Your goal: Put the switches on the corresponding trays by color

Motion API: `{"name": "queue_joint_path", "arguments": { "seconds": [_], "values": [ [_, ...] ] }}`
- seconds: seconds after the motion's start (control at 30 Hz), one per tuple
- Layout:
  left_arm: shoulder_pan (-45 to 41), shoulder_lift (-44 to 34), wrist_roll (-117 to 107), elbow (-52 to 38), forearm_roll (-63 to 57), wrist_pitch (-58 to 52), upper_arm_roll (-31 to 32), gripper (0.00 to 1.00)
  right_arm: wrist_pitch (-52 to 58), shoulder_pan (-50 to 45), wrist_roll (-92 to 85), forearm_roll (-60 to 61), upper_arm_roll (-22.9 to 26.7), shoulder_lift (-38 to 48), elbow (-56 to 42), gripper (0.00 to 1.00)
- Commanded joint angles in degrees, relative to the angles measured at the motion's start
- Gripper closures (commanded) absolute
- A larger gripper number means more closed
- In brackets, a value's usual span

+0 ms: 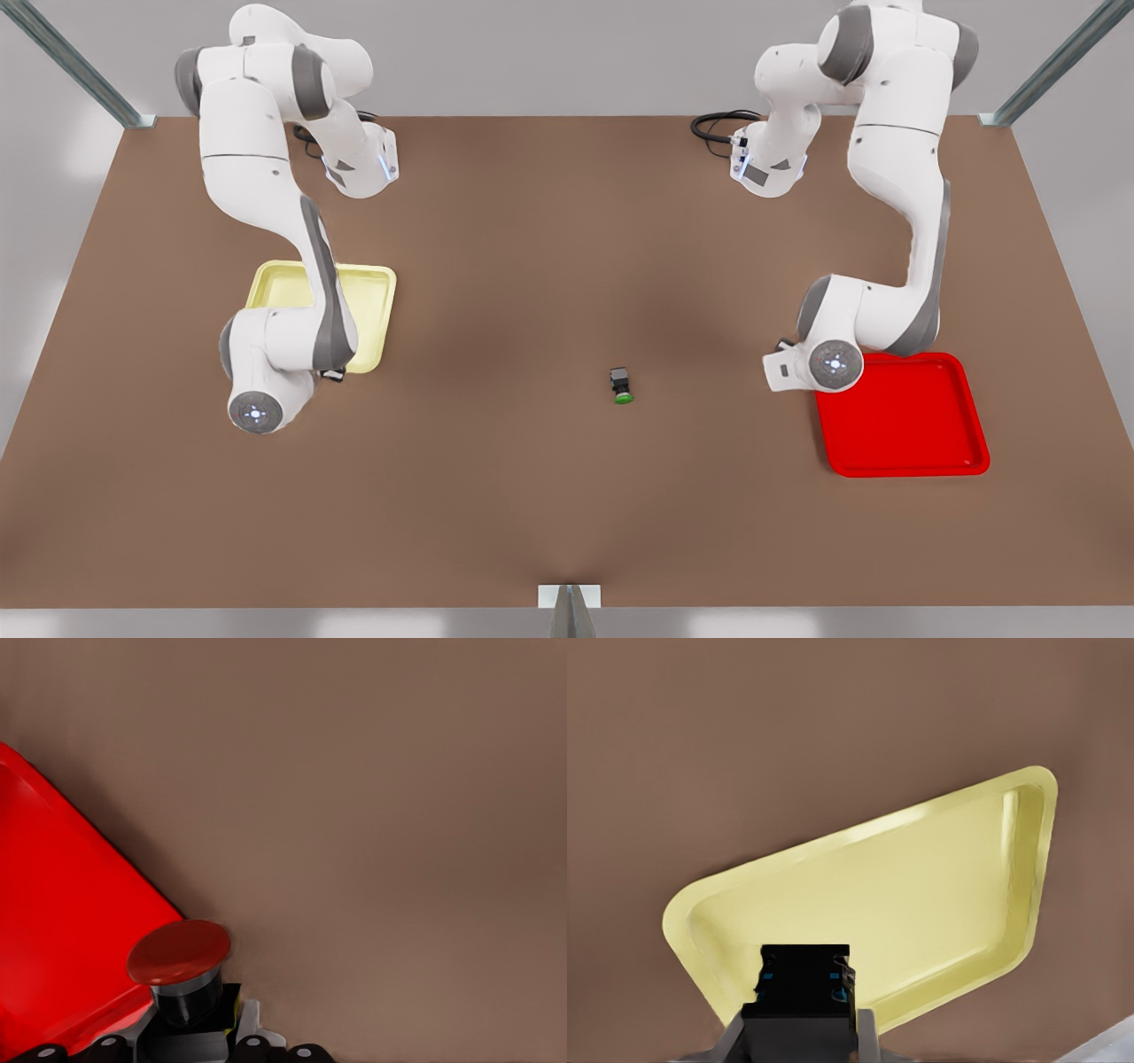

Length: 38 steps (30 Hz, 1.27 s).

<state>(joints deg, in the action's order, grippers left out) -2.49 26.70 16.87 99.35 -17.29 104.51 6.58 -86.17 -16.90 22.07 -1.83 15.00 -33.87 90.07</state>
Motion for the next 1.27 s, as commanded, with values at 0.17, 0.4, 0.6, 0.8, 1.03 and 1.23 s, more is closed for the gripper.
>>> {"name": "queue_joint_path", "arguments": {
  "seconds": [0.17, 0.4, 0.6, 0.8, 1.03, 1.23],
  "values": [
    [7.06, 7.66, 4.13, -10.22, -4.51, 2.10, 0.10, 0.50, -10.51, 0.38, -41.15, -6.69, 4.51, 0.03, 12.67, 0.55],
    [10.22, 9.33, 5.63, -11.11, -4.77, 1.84, 0.10, 0.00, -10.51, 0.11, -40.97, -6.34, 4.51, -0.06, 16.63, 0.00],
    [7.59, 6.52, 9.67, -22.79, -3.98, -13.71, 0.19, 0.00, -0.23, -0.24, -45.71, -6.34, 4.16, 2.40, 9.69, 0.00],
    [1.18, 1.34, -9.74, -43.27, 12.19, -32.35, 0.80, 0.00, 6.01, 0.11, -56.61, -2.13, 5.22, 14.88, 1.08, 0.00],
    [-2.96, -17.21, -22.41, -18.75, 13.51, -18.28, 0.45, 0.00, 9.18, 3.10, -46.25, -0.89, -1.28, 19.63, -16.77, 0.00],
    [-3.31, -17.30, -22.32, -19.63, 13.86, -22.50, 0.72, 0.00, 10.23, 3.80, -41.67, -2.03, -2.52, 20.68, -15.98, 0.00]
  ]
}}
